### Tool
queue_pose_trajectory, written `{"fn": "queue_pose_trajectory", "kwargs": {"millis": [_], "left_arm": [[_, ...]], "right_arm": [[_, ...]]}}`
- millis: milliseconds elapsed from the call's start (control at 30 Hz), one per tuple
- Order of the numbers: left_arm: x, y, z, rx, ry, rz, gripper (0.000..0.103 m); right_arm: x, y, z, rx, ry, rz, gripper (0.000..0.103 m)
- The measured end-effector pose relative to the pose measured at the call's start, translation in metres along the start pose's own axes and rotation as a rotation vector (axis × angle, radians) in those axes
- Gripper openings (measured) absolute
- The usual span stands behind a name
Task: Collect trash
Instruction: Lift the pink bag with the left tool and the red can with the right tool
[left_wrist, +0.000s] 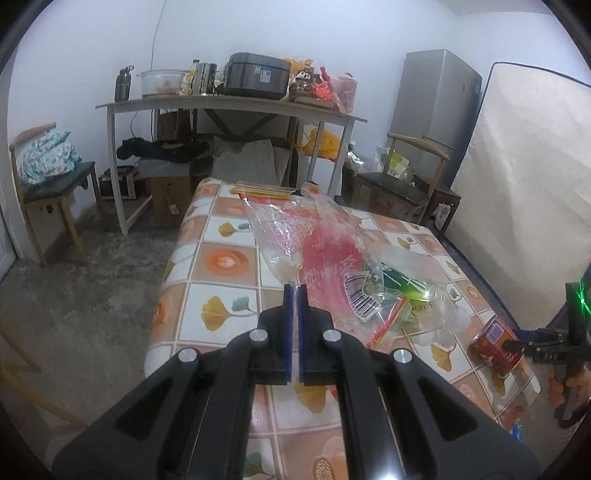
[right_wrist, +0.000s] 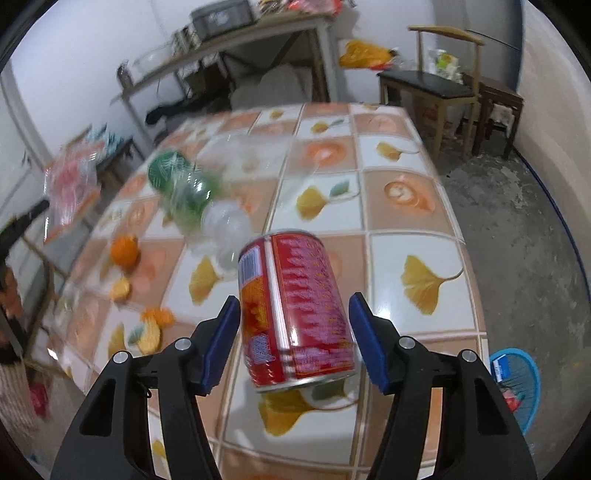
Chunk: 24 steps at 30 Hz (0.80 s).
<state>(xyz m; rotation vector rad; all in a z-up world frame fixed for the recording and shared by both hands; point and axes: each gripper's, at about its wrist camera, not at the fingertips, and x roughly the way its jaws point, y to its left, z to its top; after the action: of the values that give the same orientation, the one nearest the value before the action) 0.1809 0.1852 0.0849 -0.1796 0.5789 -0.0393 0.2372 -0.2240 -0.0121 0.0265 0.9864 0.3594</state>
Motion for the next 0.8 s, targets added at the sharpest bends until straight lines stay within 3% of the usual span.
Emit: {"fn": "queue_pose_trajectory", "kwargs": {"millis": [133,300,533,800], "left_arm": [[0.003,0.001,-0.005,-0.015,0.009,-0.013,0.000],[0.000,0.001,-0.008,-0.011,0.002,-0.022,0.000],[-0.008,-0.002,-0.007,-0.007,-0.015,-0.038,0.000],[-0.025,-0.025,-0.004,0.020,-0.059,-0.131,0.000]], "right_arm": [[0.007,0.007,0.003,-0.044,0.045,-0.010,0.066],[0.018,0.009,0.007,-0.041,0.068,0.016,0.064],[0.009,0.005,0.005,0.001,0.012,0.028,0.064],[-0.021,-0.001,-0.003,0.078,-0.071,0.014,0.064]]}}
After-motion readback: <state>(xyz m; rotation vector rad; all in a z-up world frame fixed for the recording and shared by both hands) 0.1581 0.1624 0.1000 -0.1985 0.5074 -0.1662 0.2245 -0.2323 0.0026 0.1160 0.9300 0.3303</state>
